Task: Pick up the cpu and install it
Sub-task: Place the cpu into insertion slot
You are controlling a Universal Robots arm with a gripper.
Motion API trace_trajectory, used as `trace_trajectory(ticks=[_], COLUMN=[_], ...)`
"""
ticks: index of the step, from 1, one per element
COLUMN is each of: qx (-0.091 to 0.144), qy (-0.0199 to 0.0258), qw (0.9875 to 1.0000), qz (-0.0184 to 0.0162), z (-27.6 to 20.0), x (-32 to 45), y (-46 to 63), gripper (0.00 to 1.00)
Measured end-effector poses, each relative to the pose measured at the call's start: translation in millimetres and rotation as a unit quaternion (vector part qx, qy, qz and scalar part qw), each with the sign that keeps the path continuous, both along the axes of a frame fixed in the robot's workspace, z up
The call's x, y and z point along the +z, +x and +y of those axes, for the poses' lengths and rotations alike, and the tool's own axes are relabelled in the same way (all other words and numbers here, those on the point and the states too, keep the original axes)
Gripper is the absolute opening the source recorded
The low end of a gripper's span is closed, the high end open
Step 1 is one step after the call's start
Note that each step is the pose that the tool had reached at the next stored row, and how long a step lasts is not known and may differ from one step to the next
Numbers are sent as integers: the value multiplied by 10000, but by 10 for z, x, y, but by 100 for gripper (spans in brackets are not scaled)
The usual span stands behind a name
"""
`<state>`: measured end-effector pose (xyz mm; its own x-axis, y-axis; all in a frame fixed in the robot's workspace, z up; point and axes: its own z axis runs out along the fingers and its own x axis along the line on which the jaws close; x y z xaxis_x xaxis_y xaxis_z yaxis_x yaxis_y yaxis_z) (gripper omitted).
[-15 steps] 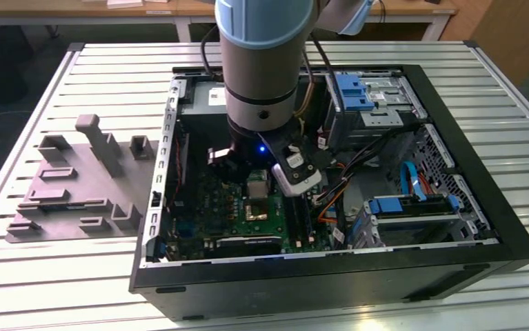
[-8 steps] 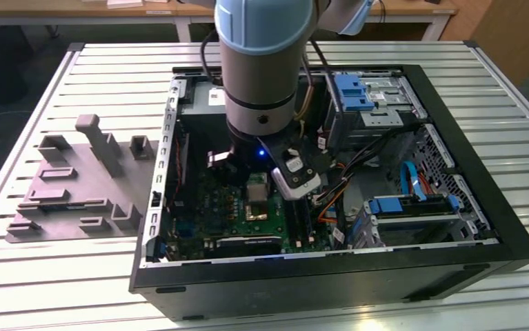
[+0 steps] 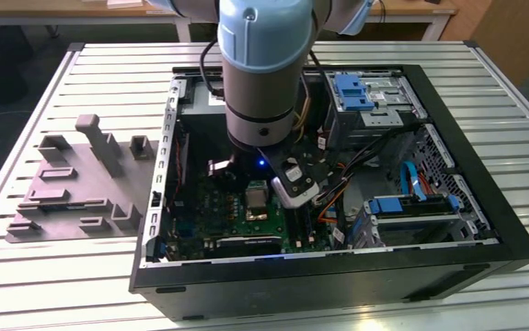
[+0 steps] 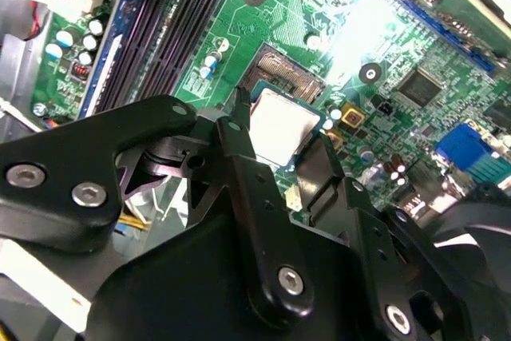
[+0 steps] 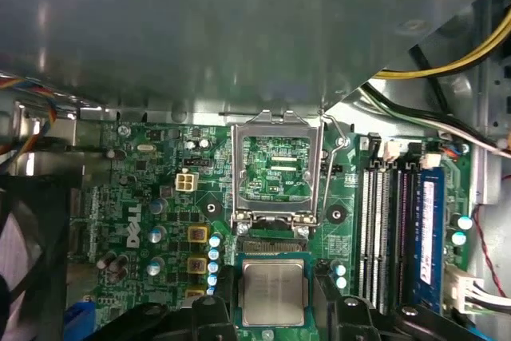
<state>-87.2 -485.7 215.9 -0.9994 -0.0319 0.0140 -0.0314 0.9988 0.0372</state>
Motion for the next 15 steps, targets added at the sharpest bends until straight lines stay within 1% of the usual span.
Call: trace_trajectory(ticks=[3, 10, 11, 15], qx=[5, 5, -5, -25], qy=[1, -2, -8, -9], qw=[10000, 10000, 10000, 10000], qz=[1, 1, 1, 2], z=[-1, -4, -8, -11], x=[-39, -49, -75, -120], y=[0, 0, 0, 0], gripper=[47, 47, 47, 47])
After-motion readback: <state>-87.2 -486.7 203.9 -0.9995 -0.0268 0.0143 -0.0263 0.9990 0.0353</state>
